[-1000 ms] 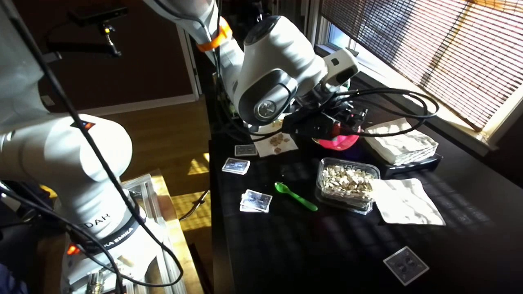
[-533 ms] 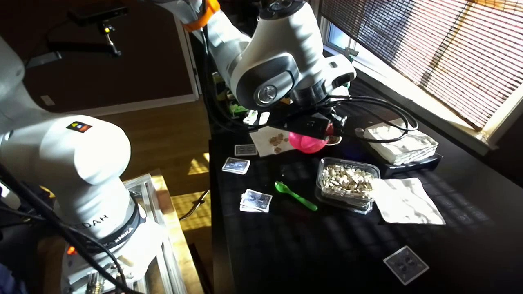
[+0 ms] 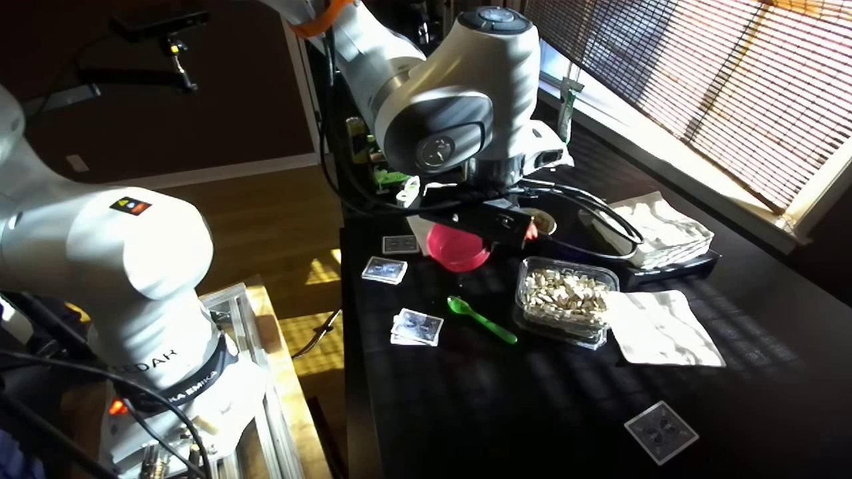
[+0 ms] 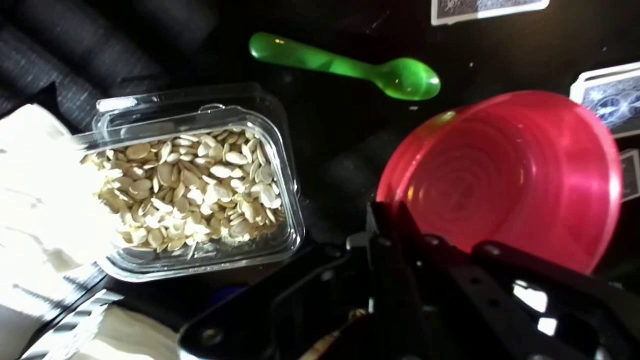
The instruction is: Empty the contents of the pink bowl into the clear container
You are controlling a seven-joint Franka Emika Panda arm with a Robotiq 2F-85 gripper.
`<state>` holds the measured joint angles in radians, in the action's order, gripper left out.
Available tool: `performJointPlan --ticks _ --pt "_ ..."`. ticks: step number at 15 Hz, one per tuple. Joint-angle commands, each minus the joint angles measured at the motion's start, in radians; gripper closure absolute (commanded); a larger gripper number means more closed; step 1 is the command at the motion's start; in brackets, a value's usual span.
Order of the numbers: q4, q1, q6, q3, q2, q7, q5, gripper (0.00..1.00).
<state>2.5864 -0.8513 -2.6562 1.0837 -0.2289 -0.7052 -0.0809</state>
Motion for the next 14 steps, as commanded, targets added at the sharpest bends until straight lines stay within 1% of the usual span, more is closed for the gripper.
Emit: performJointPlan --ticks 1,10,14 --pt "-0.019 -0.022 0.063 0.041 0.029 -0.064 0.012 0.99" --pt "-0.006 -0.042 0.034 0.215 0.173 -0.160 0.048 0.99" --pt "0.017 -0.048 0.029 0.272 0.213 -0.189 0.106 0.99"
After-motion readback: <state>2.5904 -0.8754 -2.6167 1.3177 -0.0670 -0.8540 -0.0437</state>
